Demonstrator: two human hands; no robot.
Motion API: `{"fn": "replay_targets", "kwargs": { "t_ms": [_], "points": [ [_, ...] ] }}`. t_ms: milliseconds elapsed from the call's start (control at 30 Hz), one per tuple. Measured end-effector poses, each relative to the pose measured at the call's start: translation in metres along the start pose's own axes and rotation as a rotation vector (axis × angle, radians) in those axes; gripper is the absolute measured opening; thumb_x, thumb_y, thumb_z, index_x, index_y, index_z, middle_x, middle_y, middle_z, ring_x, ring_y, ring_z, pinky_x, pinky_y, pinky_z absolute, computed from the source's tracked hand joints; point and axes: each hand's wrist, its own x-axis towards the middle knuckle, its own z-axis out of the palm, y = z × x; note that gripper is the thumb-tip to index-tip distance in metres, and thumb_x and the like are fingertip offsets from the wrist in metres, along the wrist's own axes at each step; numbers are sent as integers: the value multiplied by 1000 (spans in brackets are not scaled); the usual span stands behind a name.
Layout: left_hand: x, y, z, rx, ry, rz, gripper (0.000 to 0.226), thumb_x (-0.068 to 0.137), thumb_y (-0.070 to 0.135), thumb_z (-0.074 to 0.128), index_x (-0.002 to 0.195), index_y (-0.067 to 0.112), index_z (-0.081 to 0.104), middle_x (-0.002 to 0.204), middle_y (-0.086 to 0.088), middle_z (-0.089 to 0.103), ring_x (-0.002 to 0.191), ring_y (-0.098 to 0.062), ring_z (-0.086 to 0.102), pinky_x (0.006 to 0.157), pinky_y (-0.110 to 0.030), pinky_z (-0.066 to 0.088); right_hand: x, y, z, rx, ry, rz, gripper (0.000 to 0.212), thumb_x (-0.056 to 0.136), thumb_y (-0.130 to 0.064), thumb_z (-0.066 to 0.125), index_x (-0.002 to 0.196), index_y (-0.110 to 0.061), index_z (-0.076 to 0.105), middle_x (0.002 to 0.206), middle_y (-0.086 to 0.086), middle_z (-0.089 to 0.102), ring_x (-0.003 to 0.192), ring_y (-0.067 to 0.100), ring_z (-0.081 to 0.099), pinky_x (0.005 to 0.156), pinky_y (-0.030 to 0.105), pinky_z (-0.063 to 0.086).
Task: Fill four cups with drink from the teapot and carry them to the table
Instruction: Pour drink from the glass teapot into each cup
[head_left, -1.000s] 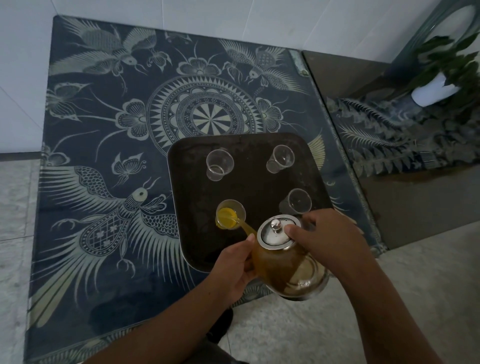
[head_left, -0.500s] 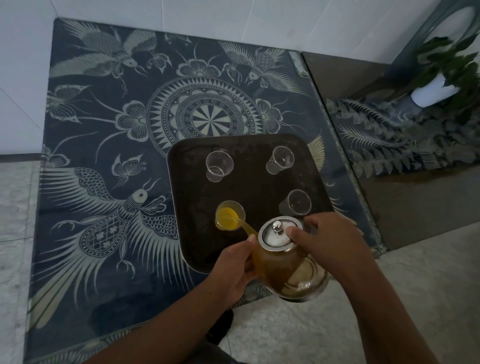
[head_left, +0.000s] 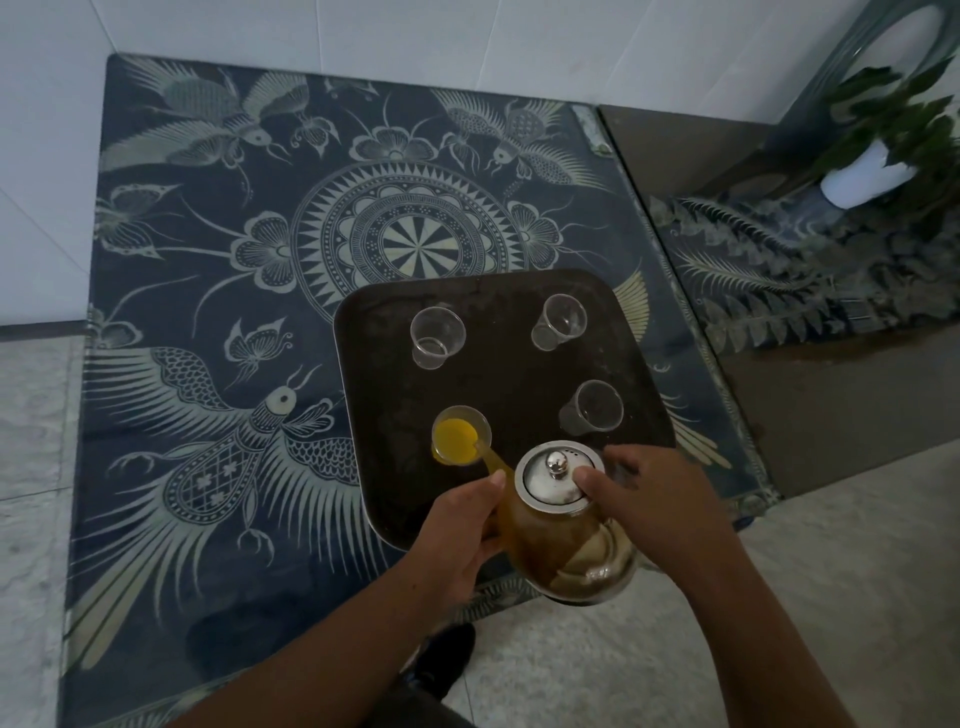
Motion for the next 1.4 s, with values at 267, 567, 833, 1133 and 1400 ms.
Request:
{"fn": "replay_targets", "kwargs": {
  "t_ms": [267, 567, 833, 1133, 1400],
  "points": [
    [-1, 0, -4, 61, -13, 34, 36, 106, 30, 50, 124, 6, 71, 116, -13, 78, 111, -28, 74, 95, -41, 58, -6, 10, 4, 91, -42, 1, 30, 83, -60, 62, 98, -34, 64, 80, -21, 61, 77, -7, 56, 63, 13, 38],
    [4, 5, 8, 144, 25, 45, 32, 105, 30, 54, 122, 12, 72, 117, -9, 79, 110, -24, 75, 96, -42, 59, -9, 27, -2, 195, -7, 10, 43, 79, -61, 61, 106, -30, 71, 81, -21, 65, 84, -2, 63, 71, 21, 49],
    [12, -5, 44, 291, 93, 130, 32, 107, 32, 53, 113, 11, 76, 110, -11, 80, 107, -25, 75, 95, -41, 60, -2, 72, -14, 328, 14, 2, 59, 82, -54, 68, 131, -21, 65, 120, -3, 71, 110, 12, 65, 96, 36, 53],
    [16, -36, 105, 410, 234, 274, 30, 107, 28, 53, 100, 15, 79, 99, -12, 81, 94, -23, 78, 67, -20, 61, 18, 146, -34, 475, -54, -99, 61, 82, -53, 70, 134, -21, 63, 122, -3, 71, 107, 9, 67, 94, 38, 56],
    [27, -51, 147, 447, 322, 329, 25, 106, 28, 56, 106, 20, 80, 105, -11, 81, 103, -28, 77, 94, -48, 61, 32, 189, -52, 590, -83, -181, 54, 84, -50, 68, 131, -23, 65, 108, -7, 75, 100, 5, 70, 89, 38, 59]
  ]
}}
